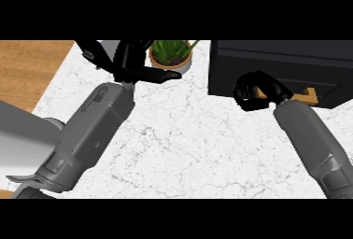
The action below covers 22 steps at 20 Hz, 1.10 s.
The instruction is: Pick up the cup, place it into the drawer and close the drawer
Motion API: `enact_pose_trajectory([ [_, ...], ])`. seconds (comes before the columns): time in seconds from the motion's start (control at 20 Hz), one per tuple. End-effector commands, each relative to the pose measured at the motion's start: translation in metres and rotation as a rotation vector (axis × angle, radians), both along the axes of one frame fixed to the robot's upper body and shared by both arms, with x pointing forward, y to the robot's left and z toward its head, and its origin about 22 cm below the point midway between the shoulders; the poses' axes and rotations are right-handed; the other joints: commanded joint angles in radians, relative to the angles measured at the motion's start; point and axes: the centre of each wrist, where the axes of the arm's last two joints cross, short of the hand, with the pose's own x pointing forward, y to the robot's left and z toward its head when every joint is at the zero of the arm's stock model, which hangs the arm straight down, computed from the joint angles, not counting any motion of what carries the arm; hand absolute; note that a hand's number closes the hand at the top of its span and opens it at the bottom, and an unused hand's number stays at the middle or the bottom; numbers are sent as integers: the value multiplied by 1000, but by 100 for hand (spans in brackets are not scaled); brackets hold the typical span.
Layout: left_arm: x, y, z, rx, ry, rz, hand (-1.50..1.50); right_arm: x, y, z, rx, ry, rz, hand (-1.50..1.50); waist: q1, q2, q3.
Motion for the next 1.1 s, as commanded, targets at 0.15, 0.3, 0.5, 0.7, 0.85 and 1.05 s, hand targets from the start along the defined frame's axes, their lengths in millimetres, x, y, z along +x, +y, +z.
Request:
enact_pose_trajectory([
  [0.15, -3, 26, -7, 30, 23, 8, -150, 32, -25, 66, 50, -115, -156, 150, 52, 18, -6],
  [0.3, -7, 22, -12, 23, 26, -16, -150, 33, -41, 81, 72, -125, -149, 150, 45, 23, -6],
  [0.5, -6, 26, -7, 19, 31, -38, -150, 33, -47, 85, 106, -119, -149, 150, 72, 22, -6],
  [0.7, -12, 33, -18, 15, 36, -42, -150, 31, -60, 97, 123, -112, -139, 150, 85, 25, -8],
  [0.85, -14, 28, -20, 5, 40, -61, -150, 30, -64, 100, 147, -113, -137, 150, 90, 24, -8],
  [1.05, -15, 28, -19, -7, 30, -73, -150, 26, -75, 105, 153, -109, -129, 150, 85, 25, -8],
])
